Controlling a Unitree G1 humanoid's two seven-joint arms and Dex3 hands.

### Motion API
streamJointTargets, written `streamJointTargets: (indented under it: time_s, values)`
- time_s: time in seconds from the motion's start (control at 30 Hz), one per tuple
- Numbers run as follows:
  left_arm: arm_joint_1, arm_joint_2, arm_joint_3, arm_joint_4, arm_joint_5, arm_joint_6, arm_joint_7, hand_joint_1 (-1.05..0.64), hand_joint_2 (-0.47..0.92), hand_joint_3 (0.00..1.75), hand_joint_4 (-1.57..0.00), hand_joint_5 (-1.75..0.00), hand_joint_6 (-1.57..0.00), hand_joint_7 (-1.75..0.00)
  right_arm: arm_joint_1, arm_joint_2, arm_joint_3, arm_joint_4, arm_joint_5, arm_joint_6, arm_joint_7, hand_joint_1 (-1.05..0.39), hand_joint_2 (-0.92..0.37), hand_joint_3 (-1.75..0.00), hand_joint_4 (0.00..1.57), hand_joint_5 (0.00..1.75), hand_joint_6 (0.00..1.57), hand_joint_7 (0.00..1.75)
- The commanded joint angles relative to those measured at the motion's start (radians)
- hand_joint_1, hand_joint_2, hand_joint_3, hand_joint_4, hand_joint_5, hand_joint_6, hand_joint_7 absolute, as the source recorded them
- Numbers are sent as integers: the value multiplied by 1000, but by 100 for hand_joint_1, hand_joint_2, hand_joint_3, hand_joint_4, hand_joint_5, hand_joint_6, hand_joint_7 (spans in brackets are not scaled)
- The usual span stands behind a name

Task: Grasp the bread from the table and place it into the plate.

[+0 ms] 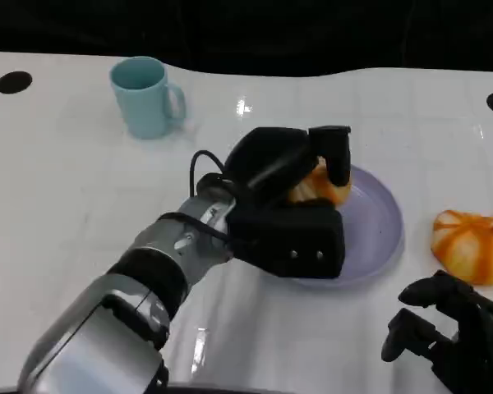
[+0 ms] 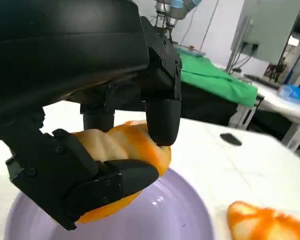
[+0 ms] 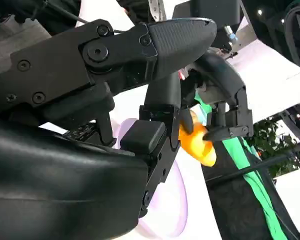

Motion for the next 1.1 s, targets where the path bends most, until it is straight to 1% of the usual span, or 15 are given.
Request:
streamJointTargets:
  time_s: [0.03, 0.1, 0.13, 0.2, 0.23, 0.27, 0.33, 0.37, 0.4, 0.47, 0.53, 0.63, 0.73, 0.9, 1.1]
  values:
    - [-39, -3, -17, 20, 17, 36, -11, -19, 55, 108, -89, -175, -67, -175, 10, -4, -6, -10, 6, -9, 8, -52, -92, -24, 72, 153, 82, 95]
    - [-40, -5, -11, 25, -1, 32, -58, -19, 59, 103, -80, -174, -65, -170, 10, -1, -6, -8, 7, -14, 13, -52, -92, -24, 72, 153, 82, 95]
    - [-40, -5, -5, 26, -12, 26, -83, -20, 62, 94, -74, -162, -64, -149, 10, -1, -7, -8, 7, -13, 12, -52, -92, -24, 72, 153, 82, 95]
    - [-44, -2, 0, 27, -26, 27, -141, -24, 73, 71, -69, -141, -65, -119, 10, -2, -7, -11, 6, -9, 11, -52, -92, -24, 72, 153, 82, 95]
    - [-49, 0, -2, 27, -27, 33, -174, -28, 84, 49, -60, -119, -54, -82, 11, -3, -6, -13, 4, -8, 10, -52, -92, -24, 72, 153, 82, 96]
    - [-52, 3, -5, 26, -26, 37, -195, -31, 88, 40, -53, -113, -47, -62, 11, -3, -6, -14, 3, -8, 10, -52, -92, -24, 72, 153, 82, 96]
    - [-56, 6, -10, 25, -19, 44, -220, -36, 91, 33, -37, -107, -38, -39, 10, -4, -6, -14, 3, -7, 11, -52, -92, -24, 72, 154, 82, 96]
    - [-56, 8, -12, 26, -16, 47, -230, -42, 92, 33, -24, -89, -30, -30, 9, -4, -6, -12, 3, -6, 11, -52, -92, -24, 72, 154, 82, 96]
    - [-57, 9, -13, 26, -15, 51, -240, -46, 92, 34, -18, -77, -26, -24, 8, -5, -7, -11, 4, -4, 11, -52, -92, -24, 72, 154, 82, 96]
    - [-62, 10, -15, 28, -16, 59, -279, -58, 92, 40, -5, -55, -16, -15, 5, -4, -9, -7, 8, -3, 13, -52, -92, -24, 73, 154, 82, 97]
    - [-67, 12, -16, 30, -19, 65, -319, -75, 92, 52, -1, -26, -6, -9, 2, -5, -10, -2, 9, -4, 16, -52, -92, -24, 73, 154, 82, 97]
    - [-80, 17, -29, 29, -7, 89, -382, -94, 92, 66, 0, -4, -1, -2, 1, -6, -11, 0, 9, -4, 20, -52, -92, -24, 73, 153, 82, 96]
    - [-89, 25, -44, 25, 3, 104, -432, -104, 92, 73, 0, 0, 0, 0, 1, -6, -11, -1, 4, -7, 18, -52, -92, -24, 73, 153, 82, 96]
    - [-81, 48, -39, 5, -13, 87, -462, -105, 92, 75, 0, 0, 0, 0, 0, -4, -11, 2, 5, -12, 23, -52, -92, -25, 73, 153, 82, 96]
    - [-31, 93, 66, -56, -149, -13, -548, -103, 92, 71, -1, -1, -3, -2, 0, -3, -11, 4, 3, -17, 25, -52, -92, -25, 73, 153, 82, 96]
